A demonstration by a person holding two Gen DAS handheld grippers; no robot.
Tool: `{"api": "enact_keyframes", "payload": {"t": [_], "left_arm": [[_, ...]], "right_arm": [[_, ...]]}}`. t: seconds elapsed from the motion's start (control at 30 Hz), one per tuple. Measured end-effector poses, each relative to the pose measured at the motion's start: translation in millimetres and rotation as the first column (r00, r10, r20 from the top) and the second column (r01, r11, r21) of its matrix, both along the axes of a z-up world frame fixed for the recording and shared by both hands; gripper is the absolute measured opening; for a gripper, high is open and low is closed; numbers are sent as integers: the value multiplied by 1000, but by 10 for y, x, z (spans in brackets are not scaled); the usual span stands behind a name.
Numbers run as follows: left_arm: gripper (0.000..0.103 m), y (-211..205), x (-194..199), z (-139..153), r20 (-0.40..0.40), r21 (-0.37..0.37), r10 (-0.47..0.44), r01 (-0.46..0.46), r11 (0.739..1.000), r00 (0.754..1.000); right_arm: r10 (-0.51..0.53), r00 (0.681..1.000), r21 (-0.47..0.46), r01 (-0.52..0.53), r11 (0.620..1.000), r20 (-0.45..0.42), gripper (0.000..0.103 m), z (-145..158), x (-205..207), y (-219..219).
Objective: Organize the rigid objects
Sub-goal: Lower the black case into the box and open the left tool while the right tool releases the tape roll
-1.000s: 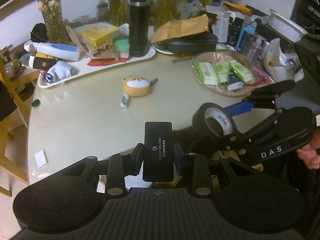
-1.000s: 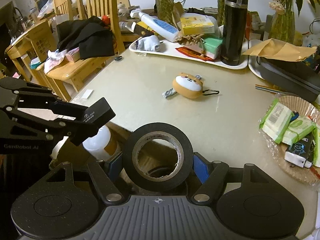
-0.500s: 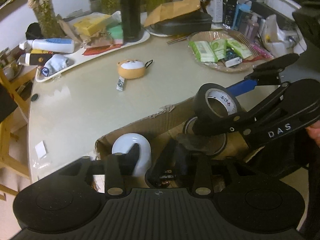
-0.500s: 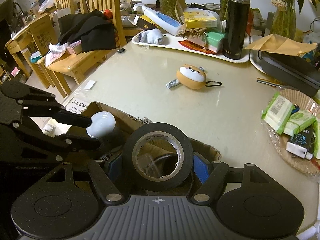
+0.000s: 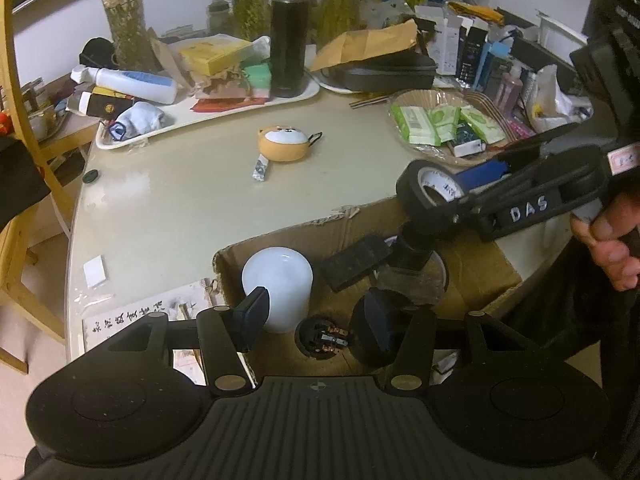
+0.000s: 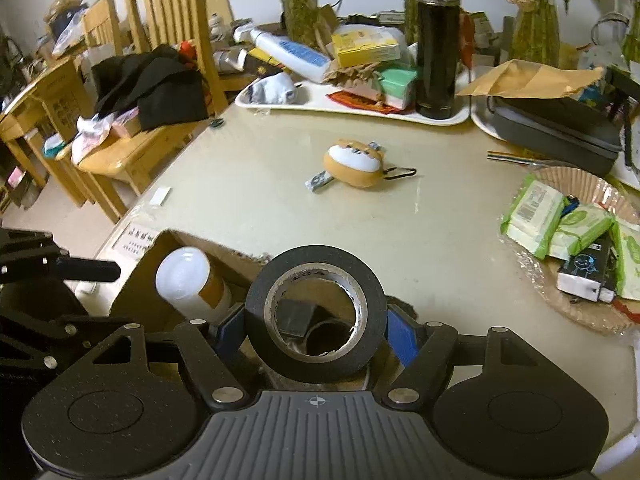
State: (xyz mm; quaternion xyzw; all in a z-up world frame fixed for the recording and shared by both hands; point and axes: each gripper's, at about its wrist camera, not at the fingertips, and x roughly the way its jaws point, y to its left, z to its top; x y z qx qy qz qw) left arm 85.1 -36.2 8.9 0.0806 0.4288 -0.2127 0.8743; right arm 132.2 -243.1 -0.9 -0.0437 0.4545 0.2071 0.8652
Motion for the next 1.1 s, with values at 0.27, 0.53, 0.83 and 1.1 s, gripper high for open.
{"api": "enact_keyframes", "payload": {"t": [0.27,0.53,0.83,1.1], "left_arm": [[52,56,-18,15,6,-14,14,-14,1000,1000],[52,38,-14,7,10,-15,6,-6,1000,1000],[52,15,-10,-2,15,-6,8,-8,1000,1000],[52,8,8,-21,21,-4,25,-25,1000,999]], "right_arm": [[93,991,-96,-102,990,-93,76,-183,-41,196],[79,996,-105,-83,991,-48,96,-132,-62,191],[43,999,-127,-47,991,-31,103,-121,-25,161],[6,1000,-140,-8,990,-18,103,-129,5,136]]}}
